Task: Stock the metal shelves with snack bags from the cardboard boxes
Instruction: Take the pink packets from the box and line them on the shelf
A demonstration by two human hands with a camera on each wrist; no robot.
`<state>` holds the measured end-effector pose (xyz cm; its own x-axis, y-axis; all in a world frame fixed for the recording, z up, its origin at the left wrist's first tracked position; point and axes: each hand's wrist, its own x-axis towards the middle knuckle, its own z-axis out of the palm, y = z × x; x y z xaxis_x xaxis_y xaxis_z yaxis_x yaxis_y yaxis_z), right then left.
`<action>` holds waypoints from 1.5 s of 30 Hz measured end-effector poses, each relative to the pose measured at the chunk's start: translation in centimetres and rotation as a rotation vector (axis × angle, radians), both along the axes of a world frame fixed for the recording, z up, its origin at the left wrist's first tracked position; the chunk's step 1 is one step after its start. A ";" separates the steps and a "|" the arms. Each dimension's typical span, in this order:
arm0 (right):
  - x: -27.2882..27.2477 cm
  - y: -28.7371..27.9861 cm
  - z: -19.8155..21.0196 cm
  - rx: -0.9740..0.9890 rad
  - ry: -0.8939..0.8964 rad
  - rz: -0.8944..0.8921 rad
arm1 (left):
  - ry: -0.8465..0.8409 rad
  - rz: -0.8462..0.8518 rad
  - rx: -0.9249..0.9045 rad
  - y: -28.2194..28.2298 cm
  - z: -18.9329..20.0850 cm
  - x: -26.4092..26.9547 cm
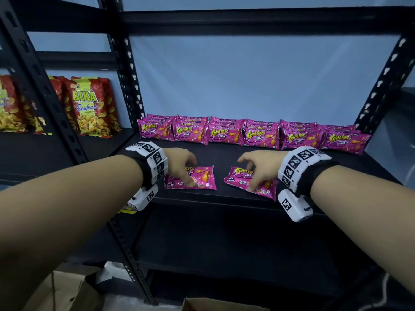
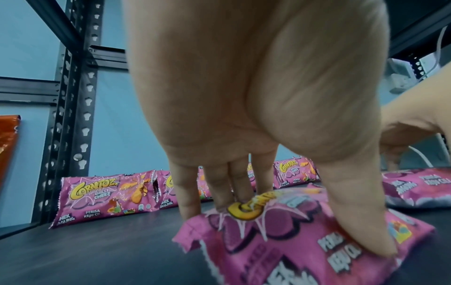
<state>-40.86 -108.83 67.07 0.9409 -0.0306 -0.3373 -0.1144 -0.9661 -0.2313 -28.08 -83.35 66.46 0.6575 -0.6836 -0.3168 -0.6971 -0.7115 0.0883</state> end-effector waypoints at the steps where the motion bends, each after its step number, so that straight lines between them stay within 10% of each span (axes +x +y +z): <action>1: 0.0 0.0 0.0 -0.022 -0.014 -0.001 | 0.013 0.003 0.004 -0.2 0.1 0.0; 14: 3.3 1.4 0.4 -0.085 -0.067 0.023 | 0.081 0.035 -0.075 0.5 1.5 3.0; 45: 23.7 12.1 0.3 -0.142 -0.322 0.022 | -0.340 0.165 -0.045 5.3 2.2 22.1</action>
<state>-17.13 -96.73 67.37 0.9993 -0.0348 -0.0170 -0.0365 -0.9926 -0.1155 -5.99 -78.02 68.62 0.8223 -0.5681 -0.0333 -0.5684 -0.8172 -0.0949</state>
